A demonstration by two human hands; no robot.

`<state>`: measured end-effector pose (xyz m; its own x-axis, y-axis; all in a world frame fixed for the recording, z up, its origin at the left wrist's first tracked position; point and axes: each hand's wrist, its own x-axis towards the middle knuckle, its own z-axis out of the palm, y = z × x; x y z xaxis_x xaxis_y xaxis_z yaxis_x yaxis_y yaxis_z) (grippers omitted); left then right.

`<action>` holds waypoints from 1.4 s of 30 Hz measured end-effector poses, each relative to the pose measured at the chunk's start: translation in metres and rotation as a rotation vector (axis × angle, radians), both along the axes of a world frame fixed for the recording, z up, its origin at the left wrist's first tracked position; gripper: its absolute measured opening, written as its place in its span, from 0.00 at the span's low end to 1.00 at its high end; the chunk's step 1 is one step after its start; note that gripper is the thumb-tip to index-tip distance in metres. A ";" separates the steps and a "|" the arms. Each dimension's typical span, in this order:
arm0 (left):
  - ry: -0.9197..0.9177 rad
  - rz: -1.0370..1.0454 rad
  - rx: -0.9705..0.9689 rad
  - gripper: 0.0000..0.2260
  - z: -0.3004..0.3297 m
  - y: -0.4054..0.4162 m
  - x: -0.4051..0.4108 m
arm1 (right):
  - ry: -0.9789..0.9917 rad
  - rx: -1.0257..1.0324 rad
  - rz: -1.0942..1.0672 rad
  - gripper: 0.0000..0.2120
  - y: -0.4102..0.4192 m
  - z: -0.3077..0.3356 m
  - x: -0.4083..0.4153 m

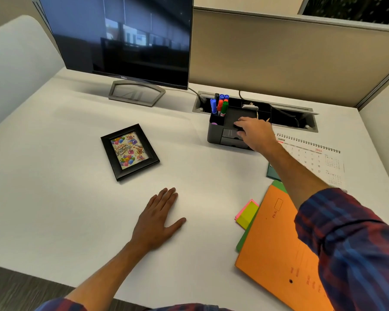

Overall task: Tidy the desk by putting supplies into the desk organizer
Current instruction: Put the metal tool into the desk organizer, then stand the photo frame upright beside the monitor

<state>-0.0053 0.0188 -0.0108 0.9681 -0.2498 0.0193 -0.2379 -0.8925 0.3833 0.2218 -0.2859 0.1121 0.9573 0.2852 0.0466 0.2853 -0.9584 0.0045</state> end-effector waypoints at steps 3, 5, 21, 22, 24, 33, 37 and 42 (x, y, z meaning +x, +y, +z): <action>-0.003 0.002 -0.008 0.33 0.000 0.000 0.000 | -0.003 -0.030 -0.001 0.17 0.002 0.005 0.002; -0.006 -0.001 -0.006 0.33 0.000 0.000 0.000 | -0.004 -0.050 0.005 0.17 0.002 0.006 0.002; -0.096 0.159 -0.185 0.24 0.007 0.024 0.002 | -0.123 0.416 0.029 0.11 0.087 -0.011 -0.040; -0.119 0.232 -0.206 0.21 0.011 0.030 0.004 | -0.068 0.436 0.026 0.11 0.097 -0.015 -0.044; -0.127 0.401 -0.270 0.14 0.018 0.044 0.009 | 0.040 0.470 0.021 0.11 0.115 -0.026 -0.053; 0.044 0.880 -0.579 0.20 0.040 0.100 0.042 | 0.378 0.476 -0.020 0.21 0.195 -0.070 -0.061; 0.135 0.912 -0.714 0.26 0.051 0.109 0.063 | 0.395 0.528 -0.066 0.23 0.223 -0.077 -0.054; 0.248 0.959 -0.861 0.29 0.054 0.124 0.089 | 0.427 0.635 -0.140 0.15 0.247 -0.086 -0.047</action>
